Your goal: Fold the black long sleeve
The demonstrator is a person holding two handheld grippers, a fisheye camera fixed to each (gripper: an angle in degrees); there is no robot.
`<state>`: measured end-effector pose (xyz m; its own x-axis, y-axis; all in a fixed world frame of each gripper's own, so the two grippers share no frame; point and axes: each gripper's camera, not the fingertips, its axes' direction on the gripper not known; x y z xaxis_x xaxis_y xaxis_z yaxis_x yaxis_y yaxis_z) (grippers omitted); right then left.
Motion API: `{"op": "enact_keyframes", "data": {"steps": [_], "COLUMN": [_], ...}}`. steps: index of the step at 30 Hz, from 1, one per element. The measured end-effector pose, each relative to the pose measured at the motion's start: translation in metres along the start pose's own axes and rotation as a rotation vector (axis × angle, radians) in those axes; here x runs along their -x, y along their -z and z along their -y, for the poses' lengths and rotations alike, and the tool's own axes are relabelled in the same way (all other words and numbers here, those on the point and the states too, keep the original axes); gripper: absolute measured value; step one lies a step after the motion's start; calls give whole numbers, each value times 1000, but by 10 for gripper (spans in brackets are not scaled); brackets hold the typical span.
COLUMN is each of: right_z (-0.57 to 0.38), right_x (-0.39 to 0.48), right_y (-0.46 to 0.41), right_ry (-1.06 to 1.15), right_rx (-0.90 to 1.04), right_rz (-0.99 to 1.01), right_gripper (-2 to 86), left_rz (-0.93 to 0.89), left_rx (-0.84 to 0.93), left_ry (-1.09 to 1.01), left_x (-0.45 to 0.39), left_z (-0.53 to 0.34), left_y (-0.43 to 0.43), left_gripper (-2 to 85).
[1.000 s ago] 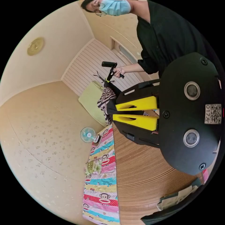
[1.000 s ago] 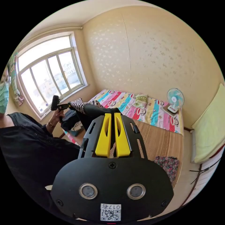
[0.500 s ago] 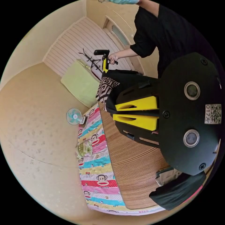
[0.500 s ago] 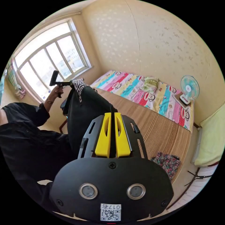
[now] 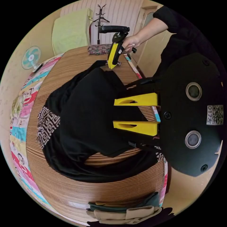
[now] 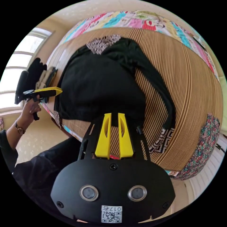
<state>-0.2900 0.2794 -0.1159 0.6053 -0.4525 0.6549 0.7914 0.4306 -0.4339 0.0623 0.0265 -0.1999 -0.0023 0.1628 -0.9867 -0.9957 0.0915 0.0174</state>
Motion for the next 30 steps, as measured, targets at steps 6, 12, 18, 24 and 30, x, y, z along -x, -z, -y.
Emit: {"op": "enact_keyframes", "data": {"steps": [6,12,18,24,30], "right_z": [-11,21,84,72,72], "right_x": [-27,-55,-49,-35,-69], "right_y": [-39,37,16,-61,-83], "right_ry": [20,-13,-51,-116,-186], "right_rx": [240,-96,-330,-596,-636], "right_rz": [-44,45,-117,-197,-38], "right_gripper": [11,19,76,107,107], "left_rz": [14,-104,-74,103,323], "left_rx": [217,-50,-270,-315,-513], "left_ry": [44,176,53,-234,-340], "left_x": [20,69,86,71,53], "left_z": [-88,-141,-119,-113,-172], "left_y": [-63,16,51,-10,-11], "left_gripper": [66,81,104,120,98]}}
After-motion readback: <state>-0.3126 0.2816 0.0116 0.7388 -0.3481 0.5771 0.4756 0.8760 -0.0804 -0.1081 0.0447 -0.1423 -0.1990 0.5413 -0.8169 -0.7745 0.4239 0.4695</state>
